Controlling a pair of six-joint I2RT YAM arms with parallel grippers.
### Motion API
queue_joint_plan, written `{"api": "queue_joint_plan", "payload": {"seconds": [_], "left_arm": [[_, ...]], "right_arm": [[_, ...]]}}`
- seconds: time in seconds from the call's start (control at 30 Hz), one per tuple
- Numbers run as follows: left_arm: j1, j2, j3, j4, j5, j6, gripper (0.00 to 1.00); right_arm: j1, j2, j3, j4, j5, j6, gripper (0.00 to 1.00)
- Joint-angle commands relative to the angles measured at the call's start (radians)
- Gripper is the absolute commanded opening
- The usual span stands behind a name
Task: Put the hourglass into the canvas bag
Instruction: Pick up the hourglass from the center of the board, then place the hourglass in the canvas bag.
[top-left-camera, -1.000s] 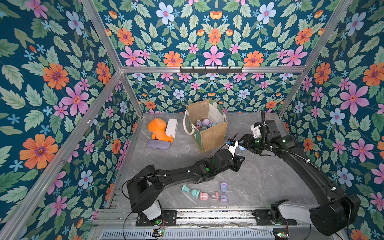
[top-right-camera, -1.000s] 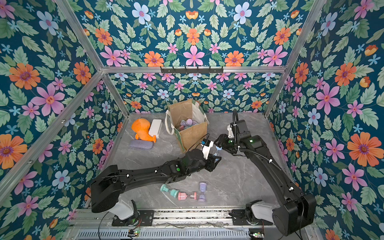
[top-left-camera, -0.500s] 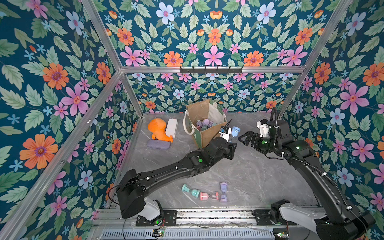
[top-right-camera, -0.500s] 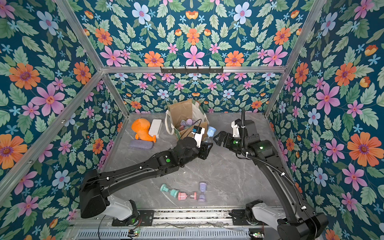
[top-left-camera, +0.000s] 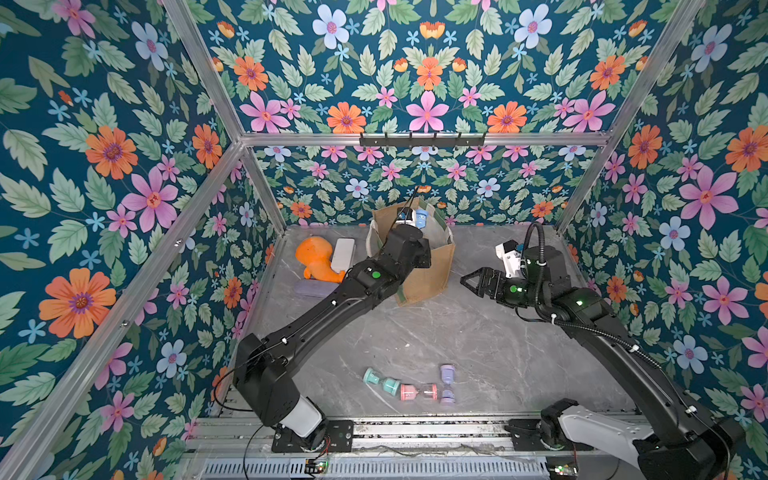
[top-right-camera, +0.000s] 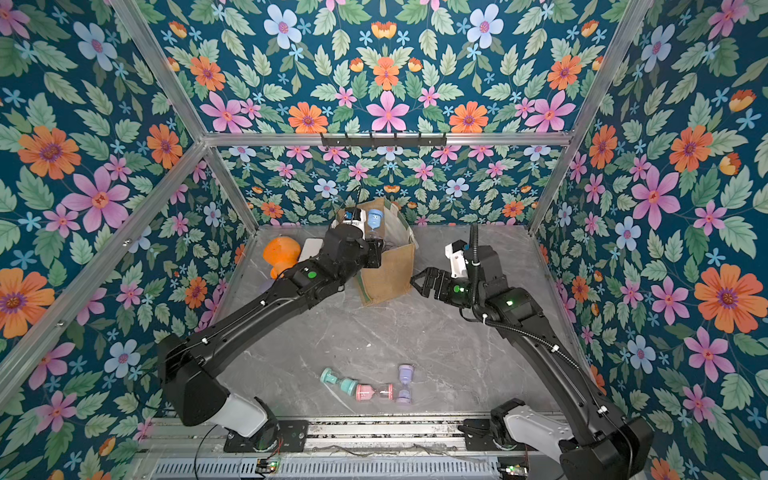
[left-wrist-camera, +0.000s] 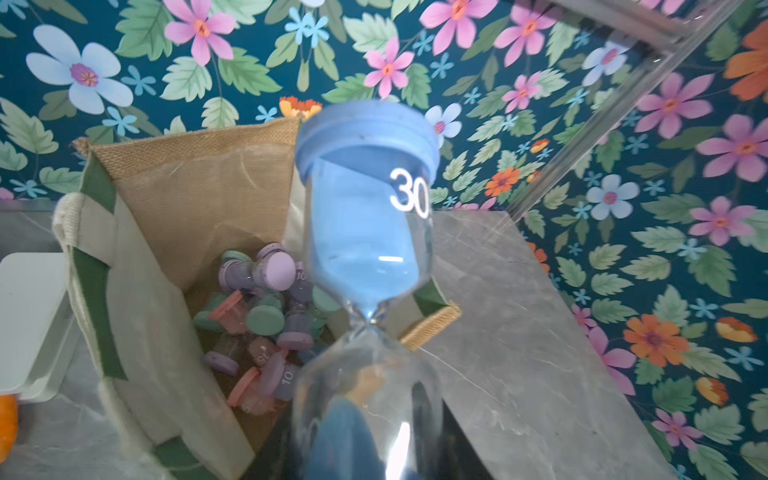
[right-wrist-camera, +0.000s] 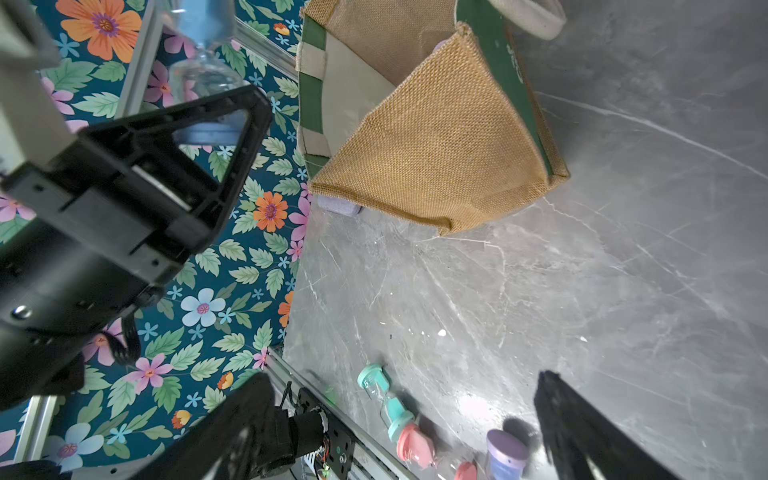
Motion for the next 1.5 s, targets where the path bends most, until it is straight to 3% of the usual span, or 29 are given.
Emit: {"api": "queue_joint_plan", "payload": {"seconds": [0.0,0.23,0.37,0.7,1.17,1.47], "left_arm": [[0.049,0.062,0.074,-0.079,-0.009,0.001,0.26],[0.120,0.313,0.362,-0.244,-0.044,0.031,0.26],[0.159,0.444,0.501,-0.306,-0.009,0.034,0.26],[0.199,0.644,0.615,-0.358,0.039,0.039,0.30],[0.202,0.707,0.617,-0.375,0.050,0.042,0.52],[0.201,0.569,0.608,-0.363,0.089,0.037,0.62]], "right_arm": [[0.026,0.012,-0.021,0.143,-0.004,0.005,0.99],[0.031,0.059,-0.052,0.213,-0.008,0.020,0.99],[0.032,0.060,-0.059,0.205,0.024,0.015,0.99],[0.031,0.081,-0.077,0.281,0.010,-0.007,0.99],[0.031,0.134,-0.056,0.296,0.021,-0.046,0.99],[0.032,0.109,-0.023,0.179,0.037,-0.075,0.99]]}}
